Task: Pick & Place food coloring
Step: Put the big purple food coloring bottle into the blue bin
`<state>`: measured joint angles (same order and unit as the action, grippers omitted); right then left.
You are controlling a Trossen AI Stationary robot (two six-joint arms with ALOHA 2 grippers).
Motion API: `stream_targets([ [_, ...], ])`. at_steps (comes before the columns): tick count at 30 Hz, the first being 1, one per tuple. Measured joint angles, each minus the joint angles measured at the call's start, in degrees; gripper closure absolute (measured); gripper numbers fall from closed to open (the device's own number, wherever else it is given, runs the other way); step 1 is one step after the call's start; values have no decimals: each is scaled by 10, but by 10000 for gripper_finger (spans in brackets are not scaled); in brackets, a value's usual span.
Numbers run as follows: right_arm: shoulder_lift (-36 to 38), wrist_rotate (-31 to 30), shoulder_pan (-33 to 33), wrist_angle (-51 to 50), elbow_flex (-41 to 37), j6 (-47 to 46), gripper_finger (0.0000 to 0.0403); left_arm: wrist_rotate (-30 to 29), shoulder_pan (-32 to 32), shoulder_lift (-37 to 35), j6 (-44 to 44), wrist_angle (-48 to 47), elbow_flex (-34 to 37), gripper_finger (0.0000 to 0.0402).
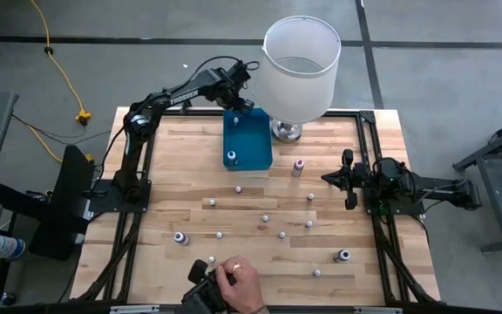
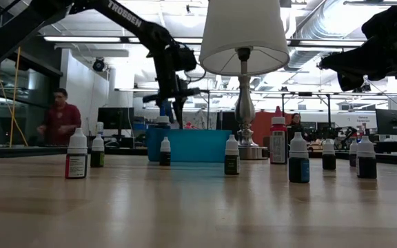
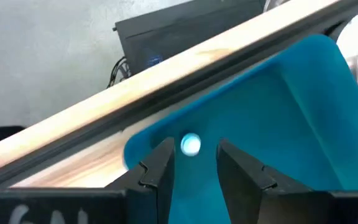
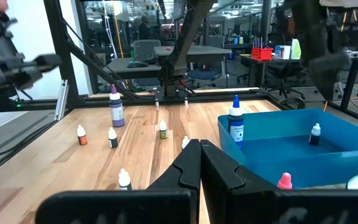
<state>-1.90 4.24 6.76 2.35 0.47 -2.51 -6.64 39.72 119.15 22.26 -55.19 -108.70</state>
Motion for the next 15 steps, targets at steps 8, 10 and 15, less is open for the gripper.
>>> stream_targets([
  [8,0,0,0,0,0,0,402,-17,6,-71,-30,-69,17,290],
  [10,0,0,0,0,0,0,402,-22,12,-95,-30,-85,30,290],
  [15,0,0,0,0,0,0,402,-15,27,-173,-27,-95,112,290],
])
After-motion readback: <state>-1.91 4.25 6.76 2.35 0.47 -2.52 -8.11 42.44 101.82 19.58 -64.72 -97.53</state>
